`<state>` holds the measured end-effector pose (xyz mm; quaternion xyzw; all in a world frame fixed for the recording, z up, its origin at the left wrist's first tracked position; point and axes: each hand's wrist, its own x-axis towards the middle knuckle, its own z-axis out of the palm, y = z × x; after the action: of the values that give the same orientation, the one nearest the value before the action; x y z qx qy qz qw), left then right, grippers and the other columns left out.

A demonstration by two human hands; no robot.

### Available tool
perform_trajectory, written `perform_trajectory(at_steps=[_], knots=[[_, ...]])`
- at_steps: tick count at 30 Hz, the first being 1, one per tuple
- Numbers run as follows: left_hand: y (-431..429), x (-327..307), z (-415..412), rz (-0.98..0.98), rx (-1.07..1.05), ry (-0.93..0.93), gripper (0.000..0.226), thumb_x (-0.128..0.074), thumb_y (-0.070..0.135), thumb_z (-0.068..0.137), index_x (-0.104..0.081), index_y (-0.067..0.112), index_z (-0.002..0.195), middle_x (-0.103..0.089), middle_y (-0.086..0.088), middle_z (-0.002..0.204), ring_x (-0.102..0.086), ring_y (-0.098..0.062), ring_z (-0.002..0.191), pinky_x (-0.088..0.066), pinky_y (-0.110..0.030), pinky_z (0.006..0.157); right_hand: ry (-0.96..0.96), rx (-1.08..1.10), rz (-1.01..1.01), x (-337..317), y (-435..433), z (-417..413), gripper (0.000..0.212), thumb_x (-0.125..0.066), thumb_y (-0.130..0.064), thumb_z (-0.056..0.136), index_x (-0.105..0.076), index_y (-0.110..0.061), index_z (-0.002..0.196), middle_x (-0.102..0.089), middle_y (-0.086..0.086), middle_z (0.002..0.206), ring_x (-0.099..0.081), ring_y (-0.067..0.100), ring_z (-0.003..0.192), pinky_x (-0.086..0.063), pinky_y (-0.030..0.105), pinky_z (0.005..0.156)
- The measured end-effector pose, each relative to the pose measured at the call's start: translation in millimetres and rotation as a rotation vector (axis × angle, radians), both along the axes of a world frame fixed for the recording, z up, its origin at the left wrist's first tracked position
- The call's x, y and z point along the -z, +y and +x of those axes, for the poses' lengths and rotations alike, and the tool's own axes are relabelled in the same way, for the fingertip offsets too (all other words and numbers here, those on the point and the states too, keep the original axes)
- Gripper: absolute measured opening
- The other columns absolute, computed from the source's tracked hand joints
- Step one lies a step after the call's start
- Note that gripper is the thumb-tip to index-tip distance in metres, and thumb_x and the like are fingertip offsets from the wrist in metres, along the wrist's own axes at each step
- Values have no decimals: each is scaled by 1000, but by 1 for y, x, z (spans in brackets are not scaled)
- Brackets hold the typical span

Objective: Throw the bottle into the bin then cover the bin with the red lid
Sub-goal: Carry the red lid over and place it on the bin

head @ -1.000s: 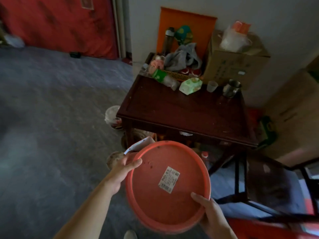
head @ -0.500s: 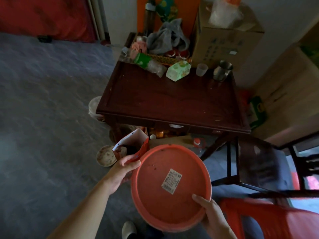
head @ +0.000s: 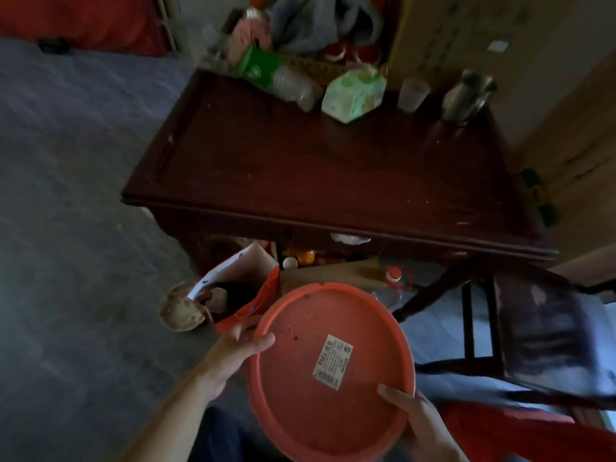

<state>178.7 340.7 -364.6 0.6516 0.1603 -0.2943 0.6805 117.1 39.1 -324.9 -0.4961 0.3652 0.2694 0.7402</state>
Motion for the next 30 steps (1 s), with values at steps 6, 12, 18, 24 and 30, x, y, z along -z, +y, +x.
perform_trajectory(at_steps=[6, 12, 18, 24, 30], knots=[[11, 139, 35, 21, -7, -69, 85, -82, 65, 49, -61, 29, 123, -70, 1, 121, -65, -14, 113, -47, -35, 99, -15, -9, -57, 147, 4, 38, 40, -71, 4, 75, -61, -5, 113, -73, 26, 103, -72, 40, 92, -58, 50, 76], [15, 275, 63, 9, -31, -126, 99, -77, 75, 43, -55, 32, 129, -59, 2, 133, -57, -14, 122, -39, -42, 110, -45, -68, -116, 279, 5, 71, 31, -66, 0, 77, -64, -1, 108, -75, 23, 101, -73, 37, 90, -58, 45, 73], [9, 337, 70, -14, -120, -146, 104, -74, 78, 41, -54, 27, 129, -57, 11, 120, -51, -1, 114, -29, -31, 104, 13, -110, -162, 356, 3, 84, 50, -73, -4, 66, -63, 4, 114, -73, 25, 106, -68, 42, 102, -53, 51, 87], [7, 357, 69, 1, -150, -94, 94, -63, 69, 49, -51, 26, 131, -51, 3, 131, -45, -15, 125, -30, -35, 108, 84, -51, -168, 388, 2, 89, 79, -89, -8, 47, -61, 5, 120, -72, 26, 107, -69, 41, 100, -55, 49, 87], [-1, 370, 72, 0, -134, -79, 78, -63, 63, 69, -49, 24, 134, -52, 3, 131, -45, -15, 125, -28, -36, 111, 106, -100, -196, 398, -3, 93, 69, -81, -4, 56, -59, 6, 121, -72, 27, 106, -71, 41, 95, -55, 52, 88]])
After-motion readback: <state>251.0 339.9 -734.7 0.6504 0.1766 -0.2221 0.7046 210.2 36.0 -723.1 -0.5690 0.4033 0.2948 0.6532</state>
